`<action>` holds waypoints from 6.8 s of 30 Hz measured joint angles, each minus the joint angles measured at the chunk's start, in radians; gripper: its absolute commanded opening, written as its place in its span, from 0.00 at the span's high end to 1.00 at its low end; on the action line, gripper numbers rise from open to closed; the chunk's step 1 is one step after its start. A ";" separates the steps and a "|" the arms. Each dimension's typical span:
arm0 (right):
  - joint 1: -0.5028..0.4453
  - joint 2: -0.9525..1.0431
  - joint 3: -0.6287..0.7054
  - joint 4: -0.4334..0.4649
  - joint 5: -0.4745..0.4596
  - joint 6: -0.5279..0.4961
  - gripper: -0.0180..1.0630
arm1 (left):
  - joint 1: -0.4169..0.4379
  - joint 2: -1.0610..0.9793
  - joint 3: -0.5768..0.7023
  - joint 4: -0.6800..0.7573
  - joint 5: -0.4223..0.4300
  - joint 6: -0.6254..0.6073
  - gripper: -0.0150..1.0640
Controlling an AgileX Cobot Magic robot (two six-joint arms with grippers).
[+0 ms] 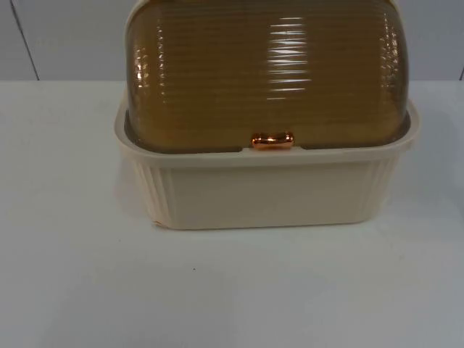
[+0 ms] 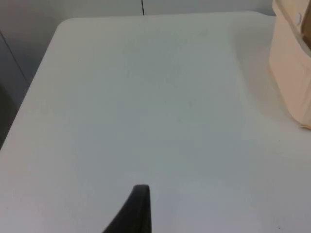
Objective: Open the box lid with the left hand, place the block into the box with the right hand, then close the box lid with the left hand.
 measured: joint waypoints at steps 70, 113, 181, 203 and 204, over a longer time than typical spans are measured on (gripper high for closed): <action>0.000 0.449 -0.401 -0.104 -0.430 0.032 0.02 | 0.000 0.455 -0.370 0.209 -0.574 -0.096 0.01; 0.000 0.859 -0.437 -0.187 -0.592 0.034 0.02 | -0.579 1.248 -0.442 0.287 -0.889 0.178 0.01; 0.000 0.859 -0.437 -0.244 -0.549 0.028 0.02 | -0.793 1.732 -0.519 0.755 -0.812 0.093 0.99; 0.000 0.859 -0.437 -0.244 -0.549 0.028 0.02 | -0.836 1.817 -0.520 0.574 -0.826 0.272 0.99; 0.000 0.859 -0.437 -0.244 -0.549 0.028 0.02 | -0.836 1.817 -0.520 0.574 -0.826 0.270 0.99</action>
